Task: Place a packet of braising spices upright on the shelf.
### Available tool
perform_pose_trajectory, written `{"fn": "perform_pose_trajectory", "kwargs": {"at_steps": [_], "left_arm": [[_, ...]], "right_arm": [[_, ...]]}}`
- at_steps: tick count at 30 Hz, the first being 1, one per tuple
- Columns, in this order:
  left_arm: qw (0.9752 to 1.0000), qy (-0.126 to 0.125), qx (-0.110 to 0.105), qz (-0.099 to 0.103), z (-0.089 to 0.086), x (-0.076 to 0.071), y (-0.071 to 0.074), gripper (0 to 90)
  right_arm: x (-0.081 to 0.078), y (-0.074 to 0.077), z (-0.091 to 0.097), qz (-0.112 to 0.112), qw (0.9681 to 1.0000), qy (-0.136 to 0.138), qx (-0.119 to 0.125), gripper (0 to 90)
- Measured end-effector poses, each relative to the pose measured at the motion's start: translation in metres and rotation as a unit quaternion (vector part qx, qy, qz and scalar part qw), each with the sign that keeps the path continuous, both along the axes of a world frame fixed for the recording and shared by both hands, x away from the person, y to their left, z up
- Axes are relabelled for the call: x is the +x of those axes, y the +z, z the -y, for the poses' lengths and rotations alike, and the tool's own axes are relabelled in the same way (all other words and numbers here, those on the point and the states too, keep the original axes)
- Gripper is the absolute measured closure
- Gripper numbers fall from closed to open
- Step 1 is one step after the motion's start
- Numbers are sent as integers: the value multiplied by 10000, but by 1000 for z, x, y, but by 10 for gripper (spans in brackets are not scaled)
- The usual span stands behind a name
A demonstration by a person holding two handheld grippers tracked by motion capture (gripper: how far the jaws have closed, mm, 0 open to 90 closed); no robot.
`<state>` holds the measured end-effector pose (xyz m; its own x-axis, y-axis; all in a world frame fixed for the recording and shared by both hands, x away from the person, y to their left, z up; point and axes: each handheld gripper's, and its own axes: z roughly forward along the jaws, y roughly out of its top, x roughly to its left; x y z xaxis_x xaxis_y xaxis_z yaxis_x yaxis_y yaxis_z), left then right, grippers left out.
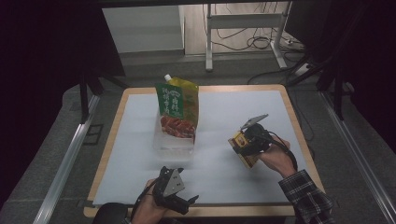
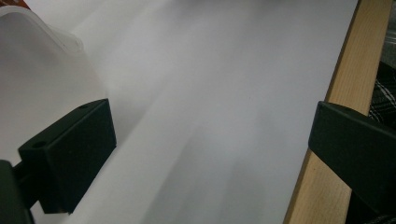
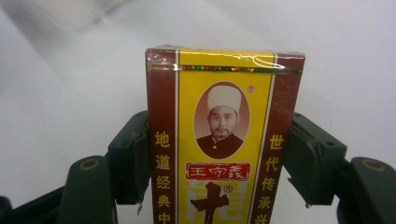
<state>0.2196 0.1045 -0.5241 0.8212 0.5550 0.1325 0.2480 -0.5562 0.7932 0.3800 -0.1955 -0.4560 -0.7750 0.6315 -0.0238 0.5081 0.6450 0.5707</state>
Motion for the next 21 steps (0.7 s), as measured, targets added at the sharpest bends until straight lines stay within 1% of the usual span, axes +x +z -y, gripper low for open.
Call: {"fn": "perform_pose_trajectory", "kwargs": {"at_steps": [4, 9, 12, 14, 15, 16, 21], "left_arm": [[10000, 12, -22, -3, 0, 0, 0, 8], [10000, 11, -5, -4, -1, 0, 0, 8], [10000, 5, 18, -2, -1, 1, 1, 8], [10000, 15, -13, -4, -1, 1, 1, 8], [10000, 31, -57, -12, -1, 0, 0, 8], [10000, 19, -23, -6, -2, 1, 1, 8], [10000, 21, -37, -8, -2, 1, 1, 8]], "right_arm": [[-2, 3, 1, 152, 9996, -13, 253, 320], [-5, 6, 1, 319, 9985, -1, 448, 320], [-5, 8, 1, 413, 9975, -4, 582, 320], [-5, 10, 0, 435, 9967, -16, 686, 320], [-5, 10, 0, 448, 9965, -10, 712, 320], [-6, 11, -1, 471, 9961, 7, 745, 320], [-7, 15, -4, 604, 9940, 57, 909, 320]]}}
